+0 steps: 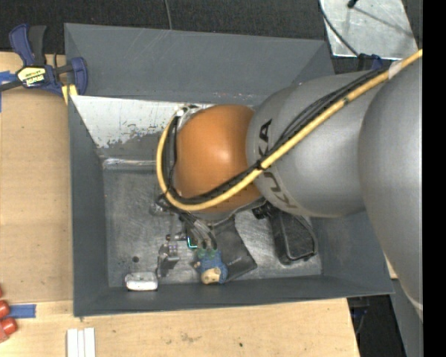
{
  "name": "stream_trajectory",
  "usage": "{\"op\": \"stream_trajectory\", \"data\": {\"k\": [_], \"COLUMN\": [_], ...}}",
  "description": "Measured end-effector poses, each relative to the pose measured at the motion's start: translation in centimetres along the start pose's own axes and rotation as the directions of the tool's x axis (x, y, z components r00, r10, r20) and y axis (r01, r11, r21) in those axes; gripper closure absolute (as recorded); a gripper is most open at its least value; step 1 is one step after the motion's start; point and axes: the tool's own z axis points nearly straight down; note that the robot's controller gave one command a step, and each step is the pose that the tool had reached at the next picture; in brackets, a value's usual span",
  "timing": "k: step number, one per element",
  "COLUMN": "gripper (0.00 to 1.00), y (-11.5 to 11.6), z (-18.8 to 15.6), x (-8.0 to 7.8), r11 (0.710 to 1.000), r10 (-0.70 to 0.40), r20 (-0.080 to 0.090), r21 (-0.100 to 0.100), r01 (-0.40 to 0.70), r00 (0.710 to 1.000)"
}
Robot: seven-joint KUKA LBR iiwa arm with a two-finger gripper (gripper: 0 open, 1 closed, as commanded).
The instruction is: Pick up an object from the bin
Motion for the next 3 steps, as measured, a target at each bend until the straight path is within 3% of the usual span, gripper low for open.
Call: {"op": "stream_trajectory", "data": {"k": [1,2,3], "gripper": [0.00,0.00,1.00], "y": [-11.2,-16.0,-16.2], "z": [2.1,7.0,7.3], "x": [-2.0,-2.5,-1.8], "r11": [0.957,0.956,0.958], "r10": [0.292,0.294,0.287], "r20": [0.004,0.019,-0.003], "r21": [0.001,-0.014,0.002], "r01": [-0.292,-0.294,-0.287], "r00": [0.956,0.956,0.958]}}
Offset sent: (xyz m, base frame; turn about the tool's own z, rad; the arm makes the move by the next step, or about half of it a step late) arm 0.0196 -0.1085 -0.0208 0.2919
